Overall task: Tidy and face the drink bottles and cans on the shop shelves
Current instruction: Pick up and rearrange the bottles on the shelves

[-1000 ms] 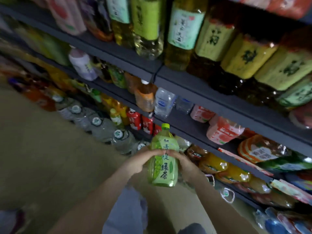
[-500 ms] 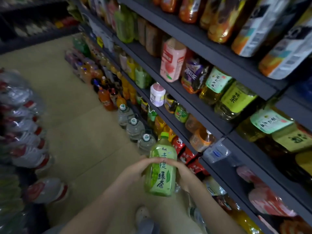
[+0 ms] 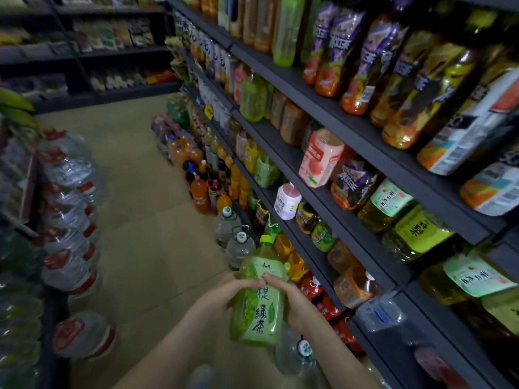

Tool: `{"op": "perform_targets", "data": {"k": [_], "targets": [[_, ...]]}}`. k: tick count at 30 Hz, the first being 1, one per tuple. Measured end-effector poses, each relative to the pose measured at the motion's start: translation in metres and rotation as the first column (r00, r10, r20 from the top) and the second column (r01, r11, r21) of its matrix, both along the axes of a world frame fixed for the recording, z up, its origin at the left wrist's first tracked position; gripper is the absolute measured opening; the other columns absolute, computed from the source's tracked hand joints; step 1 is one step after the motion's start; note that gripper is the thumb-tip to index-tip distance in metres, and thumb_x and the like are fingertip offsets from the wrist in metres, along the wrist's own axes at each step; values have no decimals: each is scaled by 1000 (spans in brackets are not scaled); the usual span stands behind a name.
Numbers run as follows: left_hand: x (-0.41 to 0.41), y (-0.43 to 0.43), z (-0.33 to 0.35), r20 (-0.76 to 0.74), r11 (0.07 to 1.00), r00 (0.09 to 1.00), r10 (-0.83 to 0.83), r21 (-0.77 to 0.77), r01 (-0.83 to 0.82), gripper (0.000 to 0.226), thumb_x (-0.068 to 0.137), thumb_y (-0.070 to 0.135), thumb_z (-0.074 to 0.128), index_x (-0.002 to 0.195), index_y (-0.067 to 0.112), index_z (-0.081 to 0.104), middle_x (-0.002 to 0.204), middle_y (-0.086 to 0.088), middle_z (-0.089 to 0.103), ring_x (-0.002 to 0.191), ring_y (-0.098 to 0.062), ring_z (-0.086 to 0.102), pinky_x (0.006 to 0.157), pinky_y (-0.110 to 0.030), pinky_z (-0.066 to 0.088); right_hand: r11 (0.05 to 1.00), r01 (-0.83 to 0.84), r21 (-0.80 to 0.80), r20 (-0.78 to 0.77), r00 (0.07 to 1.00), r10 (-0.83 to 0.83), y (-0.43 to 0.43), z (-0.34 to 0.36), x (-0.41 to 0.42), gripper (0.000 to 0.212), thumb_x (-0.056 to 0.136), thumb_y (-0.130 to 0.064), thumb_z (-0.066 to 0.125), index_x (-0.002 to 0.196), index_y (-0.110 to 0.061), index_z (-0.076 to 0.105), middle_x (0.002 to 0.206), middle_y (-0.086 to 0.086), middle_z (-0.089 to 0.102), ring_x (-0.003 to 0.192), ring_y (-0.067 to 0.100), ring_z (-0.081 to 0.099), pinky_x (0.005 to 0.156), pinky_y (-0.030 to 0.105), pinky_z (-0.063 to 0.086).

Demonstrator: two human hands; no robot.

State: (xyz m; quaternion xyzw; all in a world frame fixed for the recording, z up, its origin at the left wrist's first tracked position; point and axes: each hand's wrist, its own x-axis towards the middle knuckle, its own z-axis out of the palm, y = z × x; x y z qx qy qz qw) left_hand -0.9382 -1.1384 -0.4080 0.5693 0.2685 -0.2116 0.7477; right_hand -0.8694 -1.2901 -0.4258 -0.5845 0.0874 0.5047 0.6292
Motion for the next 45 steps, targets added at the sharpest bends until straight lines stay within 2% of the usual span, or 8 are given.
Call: {"op": "perform_targets", "data": {"k": [9,16,22,26,31,34,38,45], "targets": [[66,136,-16,60,994,994,-91,62,87,50,68,23,83,112,15,62,94,2,74,86,-11,70,66,-19,53,997,78,26,-3,997,-78,124,-9,49,84,56,-44,86,128,-12,53,118,11,66,110,28,63,98,47,46],[149,229,-17,223,833,854,-470,432,345,82,48,39,90,117,28,46,116,9,62,107,-5,59,98,-35,47,996,44,72,125,991,-53,185,-3,95,80,59,-20,85,128,-18,44,117,7,67,108,26,64,98,49,46],[230,259,-33,250,669,704,-665,618,413,86,47,62,81,118,57,33,122,18,56,115,-4,54,98,-38,45,930,366,44,384,853,-354,219,-14,147,85,46,-8,88,122,-11,50,108,8,70,99,24,67,77,31,56],[274,269,-44,302,765,756,-581,519,381,77,54,51,83,115,66,38,117,30,56,114,3,52,102,-31,42,882,467,-69,467,796,-385,236,-30,189,70,46,-19,89,108,-23,57,95,-4,74,88,13,70,69,26,57],[327,284,-107,190,838,871,-453,423,344,105,37,74,78,129,30,52,116,18,63,107,-3,59,96,-34,48,808,572,-141,392,781,-485,260,-71,237,36,73,-13,79,103,-17,60,81,-4,74,72,12,71,57,30,58],[355,291,-142,171,839,854,-492,357,411,78,49,70,76,116,34,63,104,17,69,97,-3,65,93,-38,50,775,602,-192,391,771,-502,274,-95,261,27,72,-28,78,93,-24,63,77,-12,73,67,3,69,52,25,55],[381,303,-179,98,803,833,-544,347,484,40,51,71,72,84,49,68,93,20,71,94,-6,66,92,-39,51,731,651,-203,399,737,-545,289,-130,273,17,73,-31,77,87,-26,69,85,-9,75,77,8,71,68,39,59],[404,311,-198,168,721,741,-650,443,532,53,71,60,68,120,43,57,111,16,67,105,-7,63,94,-33,49,536,826,-175,469,548,-692,312,-169,274,33,73,-17,78,103,-20,65,87,-5,74,79,12,71,70,33,58]]}}
